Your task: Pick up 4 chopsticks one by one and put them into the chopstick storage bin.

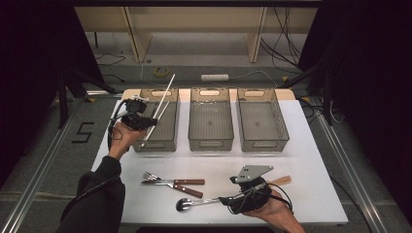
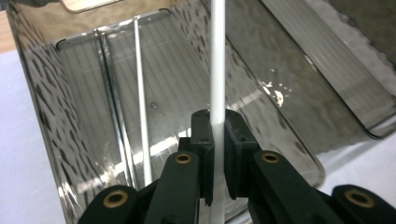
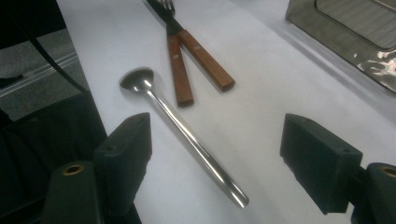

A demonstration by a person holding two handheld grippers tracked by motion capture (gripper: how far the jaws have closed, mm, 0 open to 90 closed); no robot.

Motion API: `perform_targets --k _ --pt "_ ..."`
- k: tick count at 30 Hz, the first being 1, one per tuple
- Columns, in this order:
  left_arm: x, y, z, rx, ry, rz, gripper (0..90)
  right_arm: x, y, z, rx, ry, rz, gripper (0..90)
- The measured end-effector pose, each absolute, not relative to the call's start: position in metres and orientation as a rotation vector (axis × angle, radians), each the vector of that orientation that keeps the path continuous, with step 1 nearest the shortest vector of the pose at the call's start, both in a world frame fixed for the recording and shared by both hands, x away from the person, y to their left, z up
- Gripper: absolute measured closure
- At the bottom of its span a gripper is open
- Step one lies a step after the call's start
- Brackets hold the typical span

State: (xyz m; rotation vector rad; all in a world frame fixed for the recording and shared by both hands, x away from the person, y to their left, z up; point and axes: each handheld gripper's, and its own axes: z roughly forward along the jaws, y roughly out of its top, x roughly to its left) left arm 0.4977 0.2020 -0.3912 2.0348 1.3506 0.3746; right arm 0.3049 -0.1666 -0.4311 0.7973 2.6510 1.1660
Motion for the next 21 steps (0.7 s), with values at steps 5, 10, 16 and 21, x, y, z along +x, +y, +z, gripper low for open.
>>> perform_targets --k 5,10,16,21 --pt "0.505 0.204 -0.396 2.037 1.390 0.372 83.2 0.304 -0.166 -0.431 0.794 2.650 1.175 26.0" --pt "0.511 0.205 -0.401 2.035 1.417 0.386 83.1 0.304 -0.166 -0.431 0.795 2.650 1.172 26.1" --pt "0.514 0.207 -0.409 2.026 1.451 0.374 82.9 0.304 -0.167 -0.431 0.796 2.649 1.171 26.2" --pt "0.514 0.206 -0.416 2.061 1.456 0.361 82.8 0.305 -0.167 -0.431 0.799 2.650 1.169 26.2"
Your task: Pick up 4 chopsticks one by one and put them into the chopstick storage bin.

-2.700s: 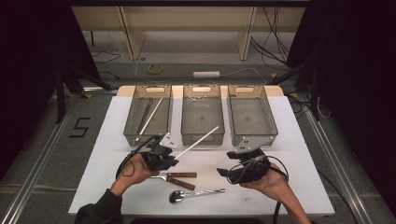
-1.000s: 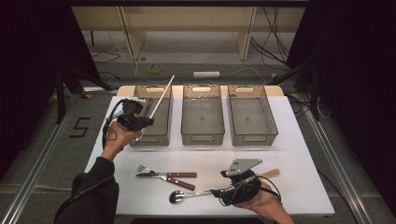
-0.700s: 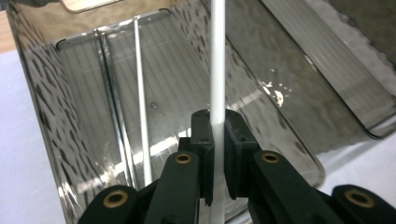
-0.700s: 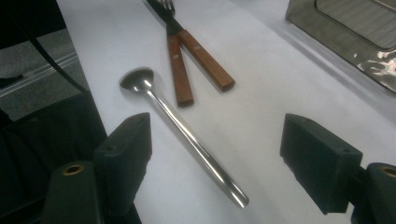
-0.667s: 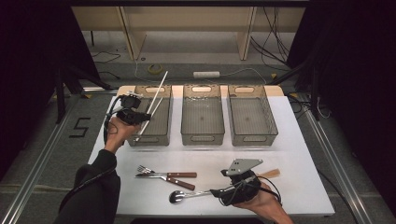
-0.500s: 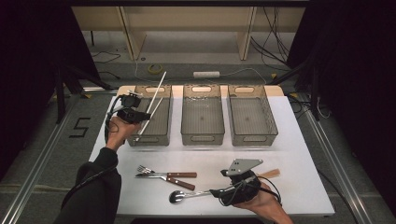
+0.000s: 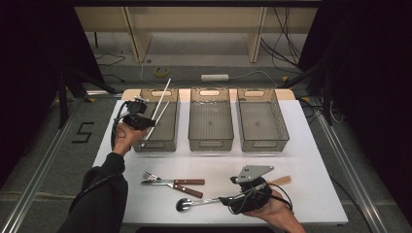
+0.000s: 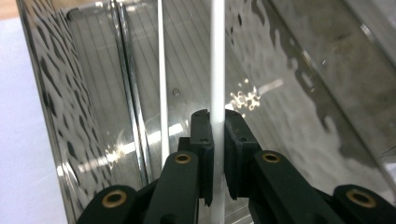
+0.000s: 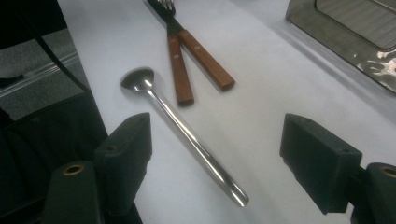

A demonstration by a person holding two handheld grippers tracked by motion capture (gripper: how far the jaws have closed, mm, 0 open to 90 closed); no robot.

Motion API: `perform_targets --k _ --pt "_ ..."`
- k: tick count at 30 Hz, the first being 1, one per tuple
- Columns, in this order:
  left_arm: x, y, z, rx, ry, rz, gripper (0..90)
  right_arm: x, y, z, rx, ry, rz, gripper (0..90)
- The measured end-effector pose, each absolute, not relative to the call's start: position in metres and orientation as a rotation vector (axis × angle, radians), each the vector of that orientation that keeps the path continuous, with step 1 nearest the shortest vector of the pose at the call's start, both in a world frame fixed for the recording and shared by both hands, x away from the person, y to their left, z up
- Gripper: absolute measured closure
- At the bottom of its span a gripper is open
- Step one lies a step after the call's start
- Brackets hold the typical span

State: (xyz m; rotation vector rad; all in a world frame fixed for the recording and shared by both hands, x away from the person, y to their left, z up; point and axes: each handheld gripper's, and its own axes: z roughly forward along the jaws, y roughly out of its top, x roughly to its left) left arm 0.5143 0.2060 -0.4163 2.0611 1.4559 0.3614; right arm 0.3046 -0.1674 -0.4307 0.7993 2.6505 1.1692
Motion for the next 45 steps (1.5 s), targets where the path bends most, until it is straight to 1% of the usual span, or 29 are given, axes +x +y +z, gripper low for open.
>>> perform_targets --k 7,12,14,15,16,19,21,23,27,31,33,35,40,45 --pt "0.514 0.199 -0.423 2.113 1.452 0.351 82.6 0.304 -0.167 -0.430 0.792 2.651 1.166 26.4" --pt "0.515 0.197 -0.427 2.118 1.463 0.348 81.3 0.304 -0.168 -0.430 0.794 2.653 1.168 26.5" --pt "0.515 0.198 -0.425 2.098 1.462 0.367 78.3 0.304 -0.168 -0.430 0.792 2.653 1.165 26.6" --pt "0.515 0.199 -0.424 2.095 1.467 0.370 75.6 0.304 -0.168 -0.430 0.793 2.654 1.166 26.5" --pt "0.515 0.199 -0.422 2.092 1.474 0.375 70.9 0.304 -0.168 -0.430 0.795 2.652 1.168 26.5" --pt "0.512 0.201 -0.417 2.074 1.467 0.372 69.1 0.304 -0.168 -0.430 0.791 2.653 1.164 26.6" --pt "0.509 0.202 -0.413 2.062 1.452 0.360 62.0 0.304 -0.168 -0.430 0.795 2.649 1.169 26.6" --pt "0.503 0.203 -0.409 2.033 1.430 0.346 57.1 0.304 -0.169 -0.429 0.798 2.645 1.167 26.6" --pt "0.484 0.199 -0.402 2.017 1.361 0.310 44.1 0.305 -0.170 -0.429 0.798 2.645 1.168 26.5" --pt "0.464 0.195 -0.401 1.991 1.268 0.290 35.2 0.305 -0.170 -0.430 0.798 2.647 1.163 26.5" --pt "0.457 0.193 -0.402 2.001 1.247 0.265 33.3 0.305 -0.170 -0.430 0.797 2.648 1.162 26.5" --pt "0.449 0.191 -0.403 2.005 1.232 0.281 30.7 0.306 -0.170 -0.430 0.793 2.650 1.157 26.6" --pt "0.432 0.186 -0.402 2.025 1.193 0.304 29.4 0.305 -0.168 -0.431 0.790 2.656 1.151 27.0" --pt "0.419 0.179 -0.401 2.045 1.118 0.304 26.1 0.304 -0.164 -0.432 0.768 2.680 1.142 27.6"
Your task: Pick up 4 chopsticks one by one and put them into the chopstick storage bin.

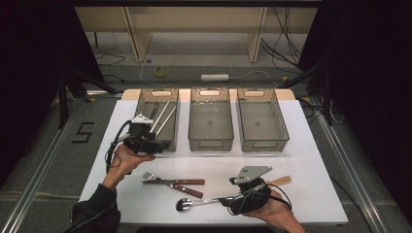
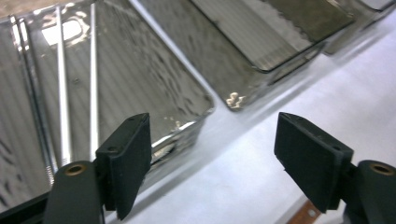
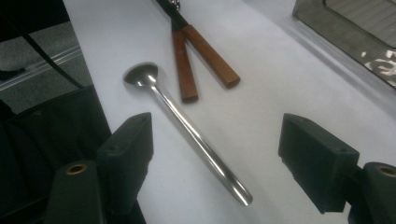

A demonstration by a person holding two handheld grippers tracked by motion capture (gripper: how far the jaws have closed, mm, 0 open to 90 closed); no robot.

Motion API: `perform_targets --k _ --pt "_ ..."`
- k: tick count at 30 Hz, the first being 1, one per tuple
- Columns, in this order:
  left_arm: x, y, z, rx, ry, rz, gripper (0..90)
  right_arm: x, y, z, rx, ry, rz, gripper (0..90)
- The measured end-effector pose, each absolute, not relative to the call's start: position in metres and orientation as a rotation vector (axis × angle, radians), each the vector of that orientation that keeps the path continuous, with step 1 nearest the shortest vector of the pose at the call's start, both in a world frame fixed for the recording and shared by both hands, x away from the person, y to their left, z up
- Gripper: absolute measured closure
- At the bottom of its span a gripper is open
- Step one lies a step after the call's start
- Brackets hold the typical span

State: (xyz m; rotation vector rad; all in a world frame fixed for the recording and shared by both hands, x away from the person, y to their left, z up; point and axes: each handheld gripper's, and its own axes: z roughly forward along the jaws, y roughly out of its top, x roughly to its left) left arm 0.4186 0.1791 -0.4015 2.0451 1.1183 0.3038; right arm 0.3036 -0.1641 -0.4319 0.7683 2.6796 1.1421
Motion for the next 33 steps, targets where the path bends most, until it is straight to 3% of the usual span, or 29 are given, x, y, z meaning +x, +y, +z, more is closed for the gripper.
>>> perform_targets --k 33 --pt "0.357 0.182 -0.422 1.912 0.963 0.352 17.1 0.316 -0.124 -0.450 0.640 2.848 1.028 32.2"
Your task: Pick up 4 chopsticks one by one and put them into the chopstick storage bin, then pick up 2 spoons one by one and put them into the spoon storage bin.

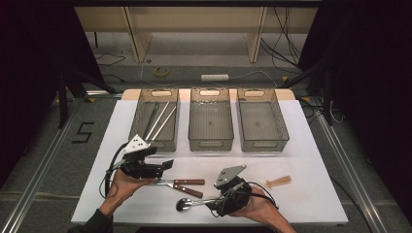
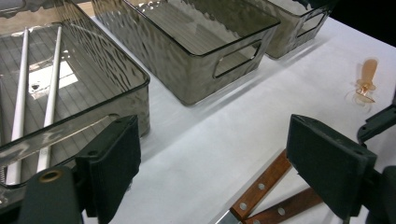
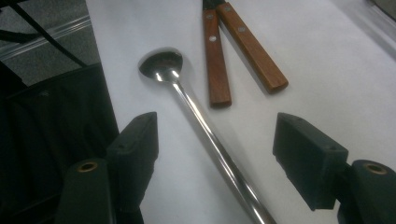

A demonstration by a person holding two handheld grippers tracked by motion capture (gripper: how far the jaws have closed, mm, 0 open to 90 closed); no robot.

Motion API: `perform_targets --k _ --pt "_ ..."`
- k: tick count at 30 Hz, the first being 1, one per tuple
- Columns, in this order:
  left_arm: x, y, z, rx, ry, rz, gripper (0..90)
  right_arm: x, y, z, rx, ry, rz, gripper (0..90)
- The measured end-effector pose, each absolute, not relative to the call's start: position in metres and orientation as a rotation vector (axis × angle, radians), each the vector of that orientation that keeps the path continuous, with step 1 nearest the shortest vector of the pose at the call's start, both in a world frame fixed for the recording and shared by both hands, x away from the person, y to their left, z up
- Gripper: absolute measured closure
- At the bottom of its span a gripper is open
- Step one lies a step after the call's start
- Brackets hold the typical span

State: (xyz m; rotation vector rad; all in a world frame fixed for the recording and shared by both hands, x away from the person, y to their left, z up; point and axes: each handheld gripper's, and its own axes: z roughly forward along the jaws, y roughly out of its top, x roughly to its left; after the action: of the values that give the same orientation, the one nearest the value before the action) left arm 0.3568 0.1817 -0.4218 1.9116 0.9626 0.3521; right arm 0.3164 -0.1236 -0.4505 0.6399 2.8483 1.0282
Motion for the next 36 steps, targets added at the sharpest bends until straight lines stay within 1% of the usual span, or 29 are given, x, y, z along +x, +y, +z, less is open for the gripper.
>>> perform_targets --k 8,13,24,31,36 --pt "0.346 0.183 -0.421 1.879 0.952 0.359 16.4 0.321 -0.117 -0.455 0.607 2.876 0.984 32.4" --pt "0.340 0.184 -0.423 1.875 0.950 0.357 16.4 0.322 -0.112 -0.457 0.578 2.894 0.952 34.3" --pt "0.330 0.186 -0.423 1.866 0.941 0.365 16.4 0.325 -0.100 -0.466 0.533 2.928 0.863 43.7" --pt "0.327 0.188 -0.422 1.847 0.954 0.374 16.4 0.326 -0.096 -0.470 0.500 2.951 0.836 52.8" --pt "0.327 0.187 -0.423 1.856 0.951 0.374 16.4 0.326 -0.092 -0.472 0.481 2.955 0.824 57.4"
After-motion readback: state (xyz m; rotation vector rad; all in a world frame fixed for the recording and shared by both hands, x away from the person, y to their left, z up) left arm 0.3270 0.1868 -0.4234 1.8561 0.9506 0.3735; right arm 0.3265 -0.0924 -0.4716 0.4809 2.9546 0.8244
